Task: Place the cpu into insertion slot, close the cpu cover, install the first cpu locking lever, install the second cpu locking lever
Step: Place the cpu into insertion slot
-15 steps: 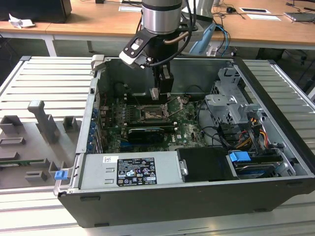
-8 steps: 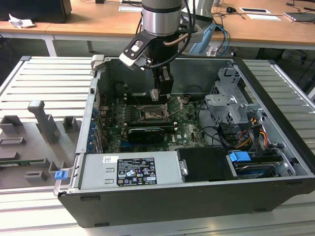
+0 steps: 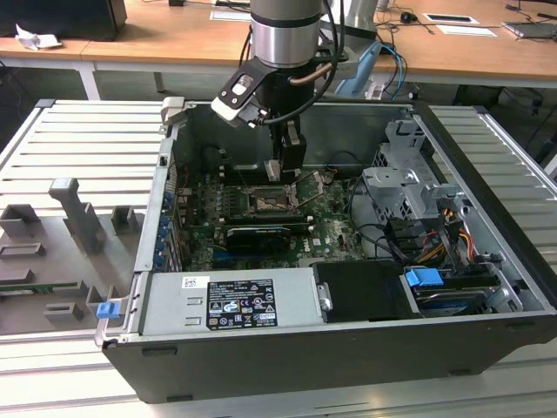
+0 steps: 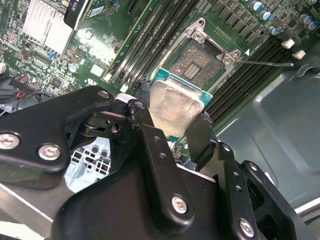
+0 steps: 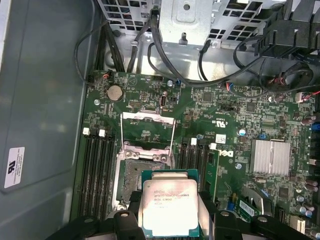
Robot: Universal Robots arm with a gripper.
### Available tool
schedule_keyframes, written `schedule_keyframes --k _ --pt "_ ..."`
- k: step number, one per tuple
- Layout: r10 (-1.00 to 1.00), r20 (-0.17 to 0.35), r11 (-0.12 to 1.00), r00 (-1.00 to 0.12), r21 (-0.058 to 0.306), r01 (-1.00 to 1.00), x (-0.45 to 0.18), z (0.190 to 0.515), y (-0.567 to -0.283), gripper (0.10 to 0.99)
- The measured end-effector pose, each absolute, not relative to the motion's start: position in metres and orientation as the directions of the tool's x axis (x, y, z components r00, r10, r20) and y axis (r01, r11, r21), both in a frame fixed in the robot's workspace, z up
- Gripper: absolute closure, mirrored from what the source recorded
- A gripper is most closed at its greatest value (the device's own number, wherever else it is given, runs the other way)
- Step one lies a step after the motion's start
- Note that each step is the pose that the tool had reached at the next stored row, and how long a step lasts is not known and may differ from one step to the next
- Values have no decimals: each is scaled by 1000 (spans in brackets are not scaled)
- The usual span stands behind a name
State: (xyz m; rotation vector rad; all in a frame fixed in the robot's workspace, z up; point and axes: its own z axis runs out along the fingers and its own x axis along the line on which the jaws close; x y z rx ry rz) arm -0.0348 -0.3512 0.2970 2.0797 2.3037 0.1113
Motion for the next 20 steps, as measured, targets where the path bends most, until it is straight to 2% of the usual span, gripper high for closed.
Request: schedule_keyframes --k 20 --pt "994 21 101 -103 77 992 -35 289 -351 557"
